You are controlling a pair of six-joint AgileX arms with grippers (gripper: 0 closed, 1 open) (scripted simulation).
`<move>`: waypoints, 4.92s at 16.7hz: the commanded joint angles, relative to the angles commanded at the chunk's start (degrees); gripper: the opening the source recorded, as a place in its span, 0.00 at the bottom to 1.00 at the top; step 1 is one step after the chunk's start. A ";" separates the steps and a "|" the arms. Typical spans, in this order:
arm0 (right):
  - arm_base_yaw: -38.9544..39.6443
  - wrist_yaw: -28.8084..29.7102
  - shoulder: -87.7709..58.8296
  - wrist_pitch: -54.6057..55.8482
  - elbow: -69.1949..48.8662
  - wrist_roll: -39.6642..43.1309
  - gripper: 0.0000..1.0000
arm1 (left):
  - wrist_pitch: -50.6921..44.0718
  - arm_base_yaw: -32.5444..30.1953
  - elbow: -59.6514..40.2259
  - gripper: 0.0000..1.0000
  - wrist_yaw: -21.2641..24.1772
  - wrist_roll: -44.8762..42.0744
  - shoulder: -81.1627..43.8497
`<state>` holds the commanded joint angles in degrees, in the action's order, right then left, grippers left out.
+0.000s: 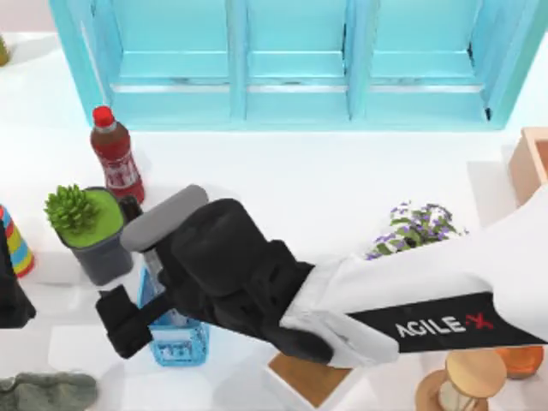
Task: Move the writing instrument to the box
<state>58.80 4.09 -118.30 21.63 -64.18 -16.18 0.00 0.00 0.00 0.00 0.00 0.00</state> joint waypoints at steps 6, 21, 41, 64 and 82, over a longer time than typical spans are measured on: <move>0.00 0.00 0.00 0.00 0.00 0.00 0.10 | 0.00 0.00 0.00 1.00 0.00 0.00 0.00; -2.46 -2.92 6.86 -5.90 1.47 1.56 0.00 | 0.00 0.00 0.00 1.00 0.00 0.00 0.00; -20.81 -15.39 39.34 -36.74 5.49 12.43 0.00 | 0.00 0.00 0.00 1.00 0.00 0.00 0.00; -82.34 -28.36 49.90 -77.55 -4.08 47.38 0.00 | 0.00 0.00 0.00 1.00 0.00 0.00 0.00; -78.98 -26.32 48.46 -62.38 7.87 44.12 0.45 | 0.00 0.00 0.00 1.00 0.00 0.00 0.00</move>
<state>-20.18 -22.23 -69.84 -40.75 -56.31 27.94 0.00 0.00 0.00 0.00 0.00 0.00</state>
